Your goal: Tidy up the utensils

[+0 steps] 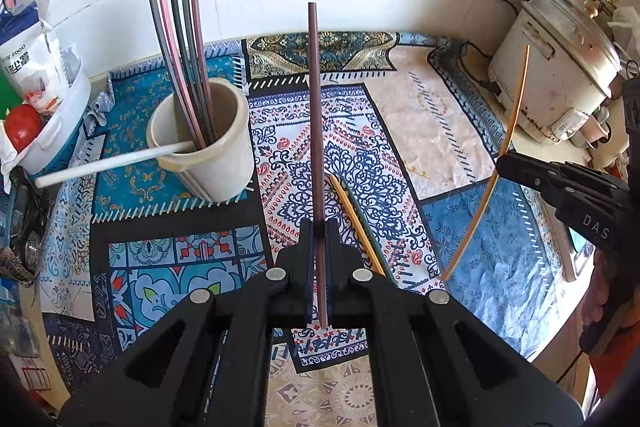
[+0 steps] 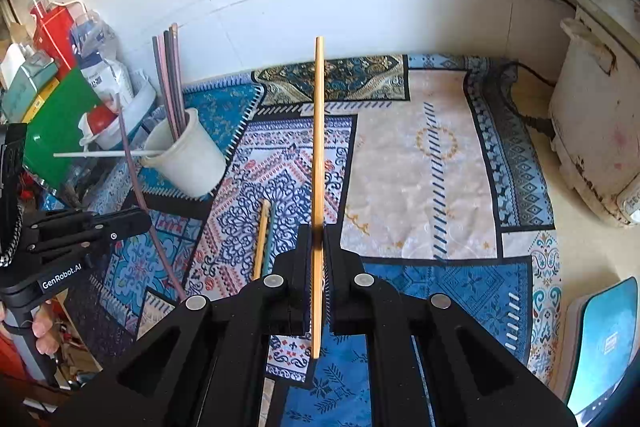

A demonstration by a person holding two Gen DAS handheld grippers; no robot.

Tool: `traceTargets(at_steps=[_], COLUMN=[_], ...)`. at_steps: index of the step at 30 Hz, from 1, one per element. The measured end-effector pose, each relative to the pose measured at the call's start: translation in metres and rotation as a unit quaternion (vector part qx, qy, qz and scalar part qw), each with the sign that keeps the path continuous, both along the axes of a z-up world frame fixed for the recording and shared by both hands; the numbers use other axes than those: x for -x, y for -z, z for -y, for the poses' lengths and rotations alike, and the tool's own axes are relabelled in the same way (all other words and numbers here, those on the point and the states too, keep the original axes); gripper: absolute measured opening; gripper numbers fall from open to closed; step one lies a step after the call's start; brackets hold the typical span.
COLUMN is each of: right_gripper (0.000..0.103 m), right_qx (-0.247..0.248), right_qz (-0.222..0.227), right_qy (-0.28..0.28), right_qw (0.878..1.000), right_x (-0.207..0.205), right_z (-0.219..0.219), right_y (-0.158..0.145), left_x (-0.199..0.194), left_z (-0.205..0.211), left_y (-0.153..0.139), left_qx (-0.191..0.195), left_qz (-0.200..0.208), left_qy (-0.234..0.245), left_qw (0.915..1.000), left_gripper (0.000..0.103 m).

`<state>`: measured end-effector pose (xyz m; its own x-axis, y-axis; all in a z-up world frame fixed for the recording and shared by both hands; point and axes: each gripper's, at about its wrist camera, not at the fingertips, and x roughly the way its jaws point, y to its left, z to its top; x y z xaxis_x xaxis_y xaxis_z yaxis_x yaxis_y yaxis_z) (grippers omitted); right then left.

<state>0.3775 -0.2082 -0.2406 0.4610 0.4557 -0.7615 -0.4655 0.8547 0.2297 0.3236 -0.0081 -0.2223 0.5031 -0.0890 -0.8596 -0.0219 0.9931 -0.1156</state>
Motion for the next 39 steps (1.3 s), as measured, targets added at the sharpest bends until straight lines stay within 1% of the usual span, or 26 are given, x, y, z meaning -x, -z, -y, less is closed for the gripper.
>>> traceTargets(at_steps=[6,9,15,19,21,24,26,27,28,29,30,31,34,35,36,39], right_gripper=[0.005,0.002,0.002,0.002,0.002,0.002,0.002,0.004,0.011,0.015,0.024,0.029,0.029,0.029,0.029,0.029], right_qx=[-0.005,-0.009,-0.014,-0.009,0.001,0.007,0.029,0.042,0.057,0.076,0.091,0.106,0.153,0.171,0.186,0.213], right_qz=[0.023,0.033,0.056,0.050,0.043,0.015,-0.002,-0.012,-0.023,-0.035,-0.044,-0.052,-0.078,-0.087,-0.090,-0.105], right_qy=[-0.007,-0.012,-0.019,-0.026,-0.025,-0.029,-0.029,-0.030,-0.035,-0.039,-0.042,-0.044,-0.066,-0.072,-0.074,-0.097], right_qw=[1.000,0.999,0.998,0.998,0.999,0.999,0.999,0.999,0.997,0.996,0.994,0.992,0.983,0.979,0.976,0.967], right_x=[0.001,0.001,-0.003,-0.008,-0.010,-0.015,-0.019,-0.022,-0.025,-0.029,-0.032,-0.035,-0.045,-0.049,-0.053,-0.060], right_z=[-0.009,-0.015,-0.028,-0.034,-0.036,-0.034,-0.031,-0.030,-0.029,-0.029,-0.028,-0.027,-0.024,-0.024,-0.022,-0.019], right_y=[-0.014,-0.023,-0.041,-0.039,-0.033,-0.020,-0.008,0.000,0.008,0.017,0.025,0.033,0.058,0.067,0.073,0.086], left_x=[0.005,0.006,0.005,0.003,0.002,0.001,-0.001,-0.003,-0.004,-0.005,-0.006,-0.008,-0.014,-0.016,-0.018,-0.023], left_z=[-0.006,-0.010,-0.021,-0.030,-0.035,-0.042,-0.048,-0.052,-0.055,-0.059,-0.063,-0.067,-0.076,-0.078,-0.080,-0.087], left_y=[-0.018,-0.029,-0.052,-0.068,-0.076,-0.088,-0.096,-0.101,-0.105,-0.108,-0.111,-0.114,-0.120,-0.120,-0.121,-0.121], left_qx=[0.005,0.005,0.007,0.007,0.007,0.006,0.006,0.006,0.005,0.004,0.004,0.003,-0.003,-0.004,-0.007,-0.013], left_qz=[0.023,0.036,0.068,0.088,0.099,0.116,0.128,0.133,0.138,0.143,0.147,0.150,0.156,0.157,0.156,0.157], left_qy=[-0.002,-0.003,-0.010,-0.014,-0.017,-0.024,-0.029,-0.032,-0.035,-0.038,-0.041,-0.043,-0.049,-0.051,-0.052,-0.058], left_qw=[0.9997,0.9993,0.9977,0.9959,0.9949,0.9929,0.9913,0.9905,0.9897,0.9890,0.9883,0.9877,0.9865,0.9863,0.9863,0.9858], left_gripper=[0.003,0.002,0.002,0.002,0.002,0.002,0.002,0.002,0.002,0.002,0.002,0.002,0.002,0.000,0.000,0.000])
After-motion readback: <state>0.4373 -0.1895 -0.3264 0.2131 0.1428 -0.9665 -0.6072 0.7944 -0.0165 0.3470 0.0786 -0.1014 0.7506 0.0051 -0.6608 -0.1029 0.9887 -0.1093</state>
